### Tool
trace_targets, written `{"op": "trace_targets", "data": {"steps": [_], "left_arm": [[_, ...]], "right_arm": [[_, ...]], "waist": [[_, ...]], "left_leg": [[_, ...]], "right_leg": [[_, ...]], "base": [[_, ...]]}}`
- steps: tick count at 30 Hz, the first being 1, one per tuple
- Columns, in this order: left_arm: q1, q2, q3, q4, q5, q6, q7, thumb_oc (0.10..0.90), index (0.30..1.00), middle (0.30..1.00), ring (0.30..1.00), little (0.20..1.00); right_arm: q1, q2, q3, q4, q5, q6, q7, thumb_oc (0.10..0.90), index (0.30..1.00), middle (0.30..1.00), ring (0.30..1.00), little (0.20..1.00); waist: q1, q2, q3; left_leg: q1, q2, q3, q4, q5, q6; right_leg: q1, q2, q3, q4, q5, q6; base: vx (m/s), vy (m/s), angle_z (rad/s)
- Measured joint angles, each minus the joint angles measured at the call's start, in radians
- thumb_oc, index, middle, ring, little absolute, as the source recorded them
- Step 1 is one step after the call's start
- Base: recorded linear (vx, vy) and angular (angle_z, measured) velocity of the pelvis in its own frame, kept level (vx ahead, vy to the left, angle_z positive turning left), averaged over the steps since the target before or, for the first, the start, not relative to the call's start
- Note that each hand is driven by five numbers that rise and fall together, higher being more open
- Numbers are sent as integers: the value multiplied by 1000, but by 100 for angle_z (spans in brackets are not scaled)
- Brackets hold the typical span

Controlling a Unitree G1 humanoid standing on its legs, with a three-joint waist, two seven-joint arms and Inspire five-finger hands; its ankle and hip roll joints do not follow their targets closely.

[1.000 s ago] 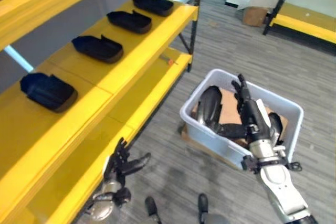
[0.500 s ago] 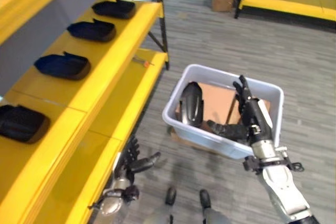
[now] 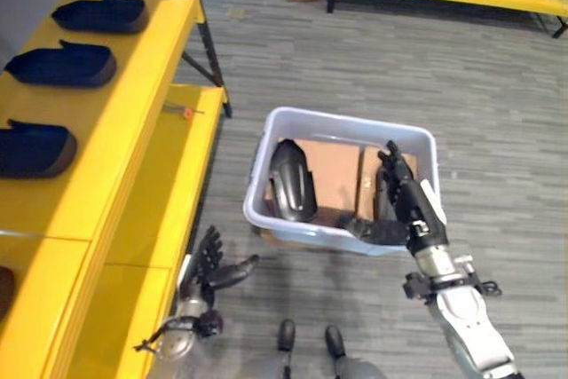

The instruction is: Move parts from the plastic box to the shelf.

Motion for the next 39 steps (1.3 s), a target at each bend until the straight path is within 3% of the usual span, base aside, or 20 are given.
{"op": "trace_targets", "data": {"steps": [4, 6, 8, 10, 11, 12, 14, 15, 19, 24, 28, 32, 39], "left_arm": [[-17, 28, 1, 8, 3, 0, -1, 900, 1000, 1000, 1000, 1000], [-25, 34, 1, 8, 10, -1, -1, 900, 1000, 1000, 1000, 1000], [-29, 30, -1, 8, 9, -3, 0, 900, 1000, 1000, 1000, 1000], [-24, 31, 1, 13, 9, -6, 4, 900, 1000, 1000, 1000, 1000], [-14, 24, 12, 16, 9, -7, 4, 900, 1000, 1000, 1000, 1000], [-17, 17, 29, 23, 8, -11, 3, 900, 1000, 1000, 1000, 1000], [-4, 48, 38, 3, 8, -17, -5, 900, 1000, 1000, 1000, 1000], [-3, 43, 39, 17, 8, -17, -5, 900, 1000, 1000, 1000, 1000], [79, 37, 14, 1, 0, -5, -17, 900, 1000, 1000, 1000, 1000], [57, 34, -41, -1, -9, -2, -28, 900, 1000, 1000, 1000, 1000], [-8, 29, -60, -26, -10, -3, -27, 900, 1000, 1000, 1000, 1000], [-45, 30, -57, -35, -11, -6, -22, 900, 1000, 1000, 1000, 1000], [-101, 34, -64, -33, -14, -5, 3, 900, 1000, 1000, 1000, 1000]], "right_arm": [[-35, -8, 28, 0, -6, 2, 4, 900, 1000, 1000, 1000, 1000], [-45, -9, 29, 1, -6, 2, 2, 900, 1000, 1000, 1000, 1000], [-72, -10, 33, 5, -8, 2, 1, 900, 1000, 1000, 1000, 1000], [-131, -15, 40, 11, -50, 3, -9, 900, 1000, 1000, 1000, 1000], [-139, -20, 39, 11, -83, 4, -19, 900, 1000, 1000, 1000, 1000], [-107, -59, 16, 3, -111, 1, -22, 900, 1000, 1000, 1000, 1000], [-98, -87, -8, 3, -127, 4, -33, 900, 1000, 1000, 1000, 1000], [-117, -105, -24, 14, -134, 2, -40, 900, 1000, 1000, 1000, 1000], [-204, -196, -27, 63, -165, 17, -48, 900, 1000, 1000, 1000, 1000], [-371, -213, 2, 190, -162, 20, -91, 900, 1000, 1000, 1000, 1000], [-454, -208, 47, 239, -157, 36, -112, 900, 1000, 1000, 1000, 1000], [-526, -205, 100, 278, -137, 39, -126, 900, 1000, 1000, 1000, 1000], [-615, -182, 135, 364, -54, 63, -152, 900, 1000, 1000, 1000, 1000]], "waist": [[0, 4, 0], [-4, 8, 3], [3, 26, 11], [23, 42, 27], [29, 31, 32], [22, 3, 34], [27, -73, 30], [30, -75, 38], [31, -11, 67], [36, 20, 111], [34, 44, 148], [34, 47, 180], [81, 46, 227]], "left_leg": [[-18, 37, 65, 16, -8, 3], [-21, 51, 84, 15, -4, 9], [-36, 62, 111, 31, -9, 10], [-62, 79, 136, 58, -25, -1], [-67, 87, 139, 72, -27, -24], [-84, 95, 72, 73, -17, -55], [-109, 76, 31, 44, 8, -100], [-134, 84, 9, 49, 21, -112], [-176, 174, -24, 41, 50, -159], [-211, 244, -20, -2, 77, -199], [-219, 258, -20, -18, 90, -205], [-219, 258, -18, -24, 93, -210], [-226, 243, -14, -31, 96, -214]], "right_leg": [[-100, 49, -6, 150, -11, 15], [-137, 34, -54, 190, -31, 19], [-154, -61, -129, 161, -29, 26], [-164, -237, -288, 11, 31, 45], [-148, -309, -333, -62, 91, 65], [-107, -272, -322, -62, 103, 89], [-97, -220, -351, -55, 107, 81], [-94, -196, -355, -62, 122, 80], [-125, -105, -397, -61, 135, 30], [-196, -33, -388, -56, 142, -10], [-215, -20, -387, -53, 149, -17], [-219, -20, -385, -54, 155, -25], [-230, -35, -386, -50, 150, -20]], "base": [[-4, 32, -52], [15, -95, -38], [12, -158, -48], [66, -262, -52], [66, -426, 37], [37, -368, 91], [3, -199, 104], [-31, -239, 60], [-84, -194, 14], [-69, -132, -17], [-17, -70, -9], [-5, -31, -1], [7, -1, 2]]}}
